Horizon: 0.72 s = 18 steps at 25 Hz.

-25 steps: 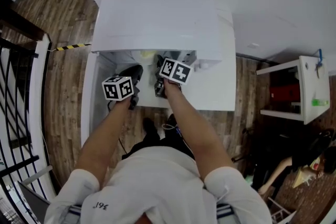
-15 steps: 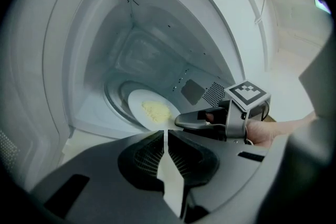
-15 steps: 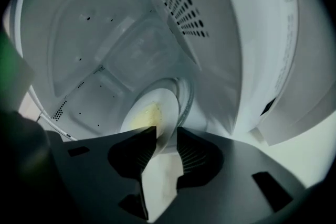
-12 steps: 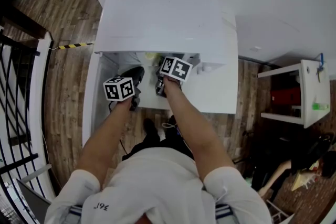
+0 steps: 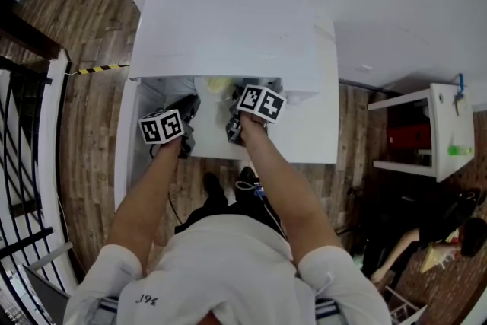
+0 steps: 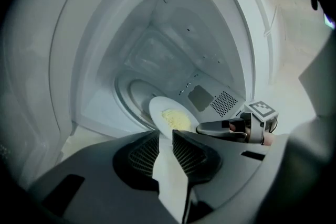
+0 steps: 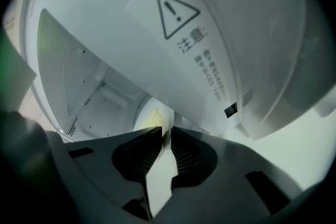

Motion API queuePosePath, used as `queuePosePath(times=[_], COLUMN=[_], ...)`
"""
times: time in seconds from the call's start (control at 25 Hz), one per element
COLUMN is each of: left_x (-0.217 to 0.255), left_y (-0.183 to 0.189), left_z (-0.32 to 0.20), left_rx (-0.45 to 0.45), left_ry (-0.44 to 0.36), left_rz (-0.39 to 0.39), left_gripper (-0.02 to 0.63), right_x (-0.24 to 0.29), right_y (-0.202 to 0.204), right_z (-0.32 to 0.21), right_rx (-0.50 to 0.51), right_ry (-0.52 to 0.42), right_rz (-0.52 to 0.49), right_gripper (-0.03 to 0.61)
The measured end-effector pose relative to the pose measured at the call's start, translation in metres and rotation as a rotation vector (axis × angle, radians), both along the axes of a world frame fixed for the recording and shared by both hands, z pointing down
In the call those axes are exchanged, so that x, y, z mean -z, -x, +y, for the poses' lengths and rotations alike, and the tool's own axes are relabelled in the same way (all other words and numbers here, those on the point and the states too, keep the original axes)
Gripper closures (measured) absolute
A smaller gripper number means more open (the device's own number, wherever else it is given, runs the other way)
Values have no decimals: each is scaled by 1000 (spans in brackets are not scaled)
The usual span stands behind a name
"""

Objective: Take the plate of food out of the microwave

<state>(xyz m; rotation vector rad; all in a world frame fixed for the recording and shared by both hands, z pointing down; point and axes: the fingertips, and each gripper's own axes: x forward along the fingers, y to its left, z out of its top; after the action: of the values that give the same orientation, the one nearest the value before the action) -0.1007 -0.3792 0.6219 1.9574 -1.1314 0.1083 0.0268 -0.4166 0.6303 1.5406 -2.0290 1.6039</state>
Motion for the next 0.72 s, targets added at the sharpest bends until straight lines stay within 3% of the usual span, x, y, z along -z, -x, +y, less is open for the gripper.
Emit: queuePosePath(times=[0.2, 0.44, 0.72], left_x=[1, -7, -7], left_y=[-4, -13, -13], left_z=[-6, -11, -12], left_rx=[17, -12, -6], left_ry=[20, 37, -8], left_rz=[109, 162, 208], left_gripper=[503, 503, 505], right_x=[3, 4, 6], right_y=[-5, -3, -12], right_z=[2, 8, 17], right_rx=[-3, -7, -19], right_ry=[0, 11, 31], right_rz=[-23, -65, -119], right_gripper=[526, 531, 539])
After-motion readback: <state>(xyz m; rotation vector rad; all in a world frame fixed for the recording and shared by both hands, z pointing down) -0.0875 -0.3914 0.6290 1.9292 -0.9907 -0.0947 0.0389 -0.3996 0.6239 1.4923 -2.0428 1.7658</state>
